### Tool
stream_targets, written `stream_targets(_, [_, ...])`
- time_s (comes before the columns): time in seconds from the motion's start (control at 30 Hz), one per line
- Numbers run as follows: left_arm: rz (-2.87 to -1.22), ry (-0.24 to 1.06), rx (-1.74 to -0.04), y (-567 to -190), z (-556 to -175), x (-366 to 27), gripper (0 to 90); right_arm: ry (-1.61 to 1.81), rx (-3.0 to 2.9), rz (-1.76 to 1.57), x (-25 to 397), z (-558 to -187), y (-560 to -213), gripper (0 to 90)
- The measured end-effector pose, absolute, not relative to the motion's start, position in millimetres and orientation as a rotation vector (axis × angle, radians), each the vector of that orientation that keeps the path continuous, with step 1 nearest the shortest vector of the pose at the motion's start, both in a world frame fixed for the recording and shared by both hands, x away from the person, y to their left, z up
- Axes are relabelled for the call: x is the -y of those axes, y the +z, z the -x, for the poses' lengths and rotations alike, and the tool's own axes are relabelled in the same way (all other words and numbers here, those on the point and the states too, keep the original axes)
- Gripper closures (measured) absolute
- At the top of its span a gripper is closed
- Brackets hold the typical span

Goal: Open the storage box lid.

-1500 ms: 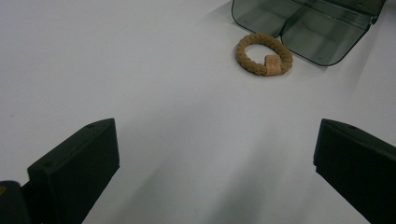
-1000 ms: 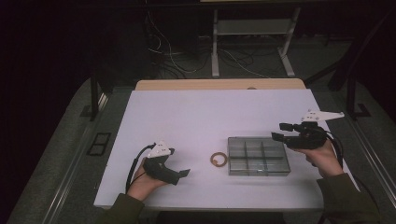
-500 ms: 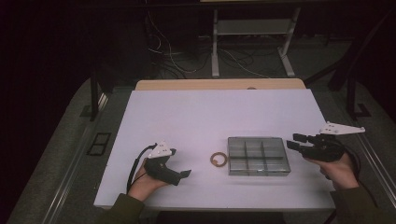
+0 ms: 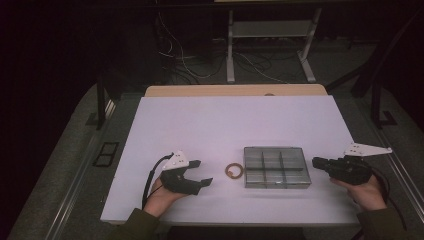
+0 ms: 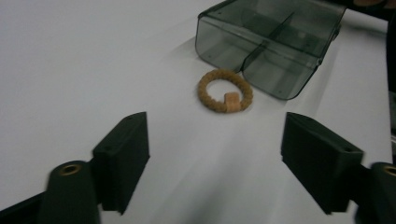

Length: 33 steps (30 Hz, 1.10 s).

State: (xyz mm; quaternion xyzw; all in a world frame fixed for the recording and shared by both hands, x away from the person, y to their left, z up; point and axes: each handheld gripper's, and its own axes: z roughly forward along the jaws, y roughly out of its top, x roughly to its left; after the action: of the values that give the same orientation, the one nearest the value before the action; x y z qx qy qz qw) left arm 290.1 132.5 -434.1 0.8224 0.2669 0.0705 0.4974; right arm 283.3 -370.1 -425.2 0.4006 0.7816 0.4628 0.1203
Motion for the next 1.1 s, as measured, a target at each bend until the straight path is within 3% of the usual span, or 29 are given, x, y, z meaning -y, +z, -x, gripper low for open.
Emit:
stream_targets(0.07, [-1.991, 0.168, -0.626, -432.3, -291.6, -126.9, 34.9, 1.356, -2.302, -1.165, 371.0, -281.7, -428.5, 86.9])
stream_targets(0.17, [-1.978, 0.142, -0.615, -430.0, -295.6, -118.7, 40.4, 1.357, -2.316, -1.168, 371.0, -280.0, -429.9, 88.2])
stream_targets(0.6, [-2.015, 0.052, -0.521, -428.7, -309.3, -79.3, 77.1, 1.351, -2.366, -1.153, 370.7, -275.2, -438.5, 89.0])
stream_targets(0.83, [-2.050, 0.008, -0.462, -434.9, -311.7, -58.0, 88.5, 1.353, -2.369, -1.149, 371.2, -275.2, -439.6, 89.0])
stream_targets(1.1, [-2.089, -0.020, -0.426, -441.1, -306.4, -47.2, 89.1, 1.342, -2.395, -1.135, 369.0, -275.3, -440.5, 89.0])
